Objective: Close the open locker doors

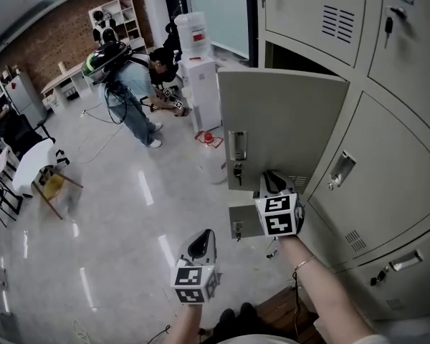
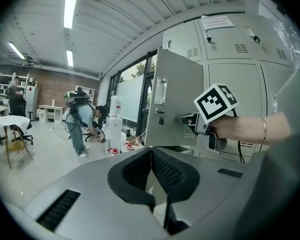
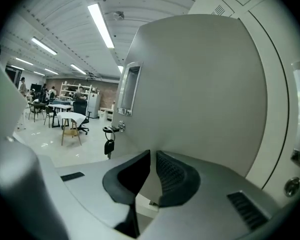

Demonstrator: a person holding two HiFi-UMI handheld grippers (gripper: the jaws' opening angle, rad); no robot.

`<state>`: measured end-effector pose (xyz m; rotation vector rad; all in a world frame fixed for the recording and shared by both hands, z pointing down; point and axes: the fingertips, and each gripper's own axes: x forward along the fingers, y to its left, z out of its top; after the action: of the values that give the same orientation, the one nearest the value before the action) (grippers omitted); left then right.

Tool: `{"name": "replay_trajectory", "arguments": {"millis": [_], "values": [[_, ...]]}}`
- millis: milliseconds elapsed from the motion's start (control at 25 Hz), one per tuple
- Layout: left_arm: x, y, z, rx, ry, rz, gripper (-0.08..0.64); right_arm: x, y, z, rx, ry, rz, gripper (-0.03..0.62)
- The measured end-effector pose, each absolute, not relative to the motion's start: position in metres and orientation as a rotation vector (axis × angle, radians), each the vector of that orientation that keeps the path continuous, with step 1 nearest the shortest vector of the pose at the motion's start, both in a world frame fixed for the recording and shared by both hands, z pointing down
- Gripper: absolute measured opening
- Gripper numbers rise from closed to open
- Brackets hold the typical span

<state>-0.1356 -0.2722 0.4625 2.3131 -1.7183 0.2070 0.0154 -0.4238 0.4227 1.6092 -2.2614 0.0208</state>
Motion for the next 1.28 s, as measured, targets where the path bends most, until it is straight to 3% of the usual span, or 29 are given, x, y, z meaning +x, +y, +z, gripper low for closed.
{"name": "replay_trajectory", "arguments": {"millis": [1280], "values": [[-0.124,-0.286,0.462,2.301,-1.726,0.202,0.021,0.085,-0.494,0.433,1.764,-2.130,0.273,0.067]]}}
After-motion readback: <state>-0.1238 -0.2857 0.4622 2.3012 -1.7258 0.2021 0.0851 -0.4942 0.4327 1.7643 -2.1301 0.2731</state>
